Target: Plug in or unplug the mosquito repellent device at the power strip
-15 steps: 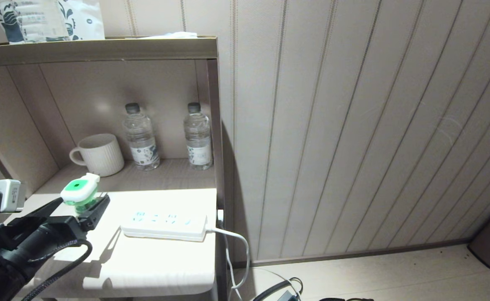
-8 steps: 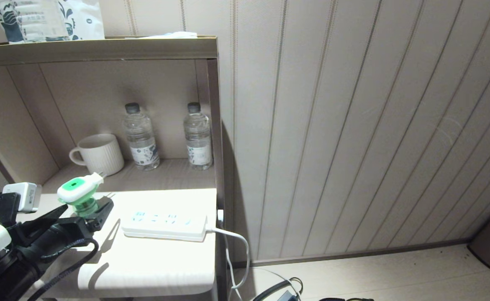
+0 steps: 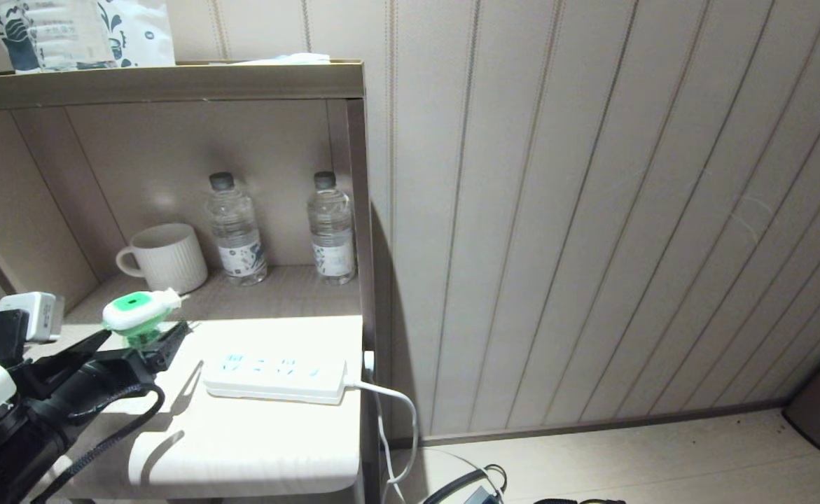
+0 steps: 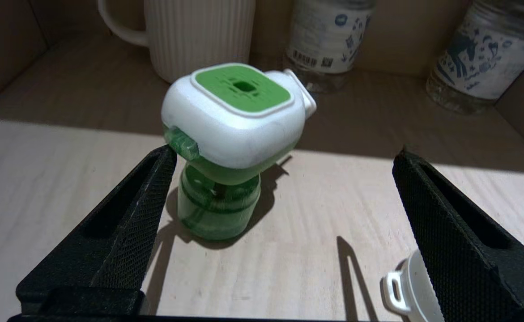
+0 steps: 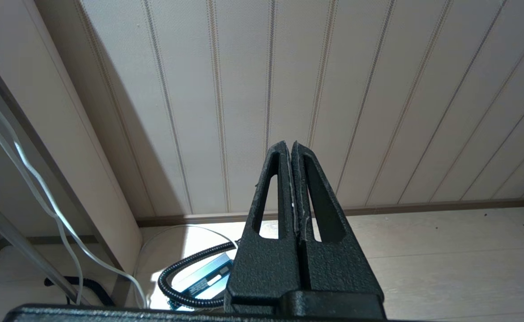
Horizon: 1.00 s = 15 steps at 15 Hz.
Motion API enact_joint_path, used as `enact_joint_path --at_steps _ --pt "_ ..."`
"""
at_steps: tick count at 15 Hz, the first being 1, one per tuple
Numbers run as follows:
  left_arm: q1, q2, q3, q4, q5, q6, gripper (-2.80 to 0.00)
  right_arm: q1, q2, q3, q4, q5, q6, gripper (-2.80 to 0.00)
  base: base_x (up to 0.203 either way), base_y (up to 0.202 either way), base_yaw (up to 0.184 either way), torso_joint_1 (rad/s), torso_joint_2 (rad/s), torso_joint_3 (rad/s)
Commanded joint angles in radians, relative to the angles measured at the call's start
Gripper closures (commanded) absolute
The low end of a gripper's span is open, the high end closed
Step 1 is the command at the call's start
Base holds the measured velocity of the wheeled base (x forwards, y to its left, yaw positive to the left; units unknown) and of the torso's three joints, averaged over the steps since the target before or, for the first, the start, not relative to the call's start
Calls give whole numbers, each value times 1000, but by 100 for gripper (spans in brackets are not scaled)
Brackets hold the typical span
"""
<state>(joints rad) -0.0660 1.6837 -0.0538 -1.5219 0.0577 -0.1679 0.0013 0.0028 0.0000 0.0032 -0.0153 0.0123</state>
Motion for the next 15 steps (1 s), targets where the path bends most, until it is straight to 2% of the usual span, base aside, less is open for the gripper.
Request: enact_joint_path --at_steps 1,3,15 --pt "11 14 -39 -42 1 0 -280 2 0 0 0 0 0 0 0 0 0 0 0 0" --pt "14 21 -56 -18 1 1 -280 0 0 0 0 0 0 0 0 0 0 0 0 0" --pt "34 -82 54 30 -4 -4 -280 0 0 0 0 0 0 0 0 0 0 0 0 0"
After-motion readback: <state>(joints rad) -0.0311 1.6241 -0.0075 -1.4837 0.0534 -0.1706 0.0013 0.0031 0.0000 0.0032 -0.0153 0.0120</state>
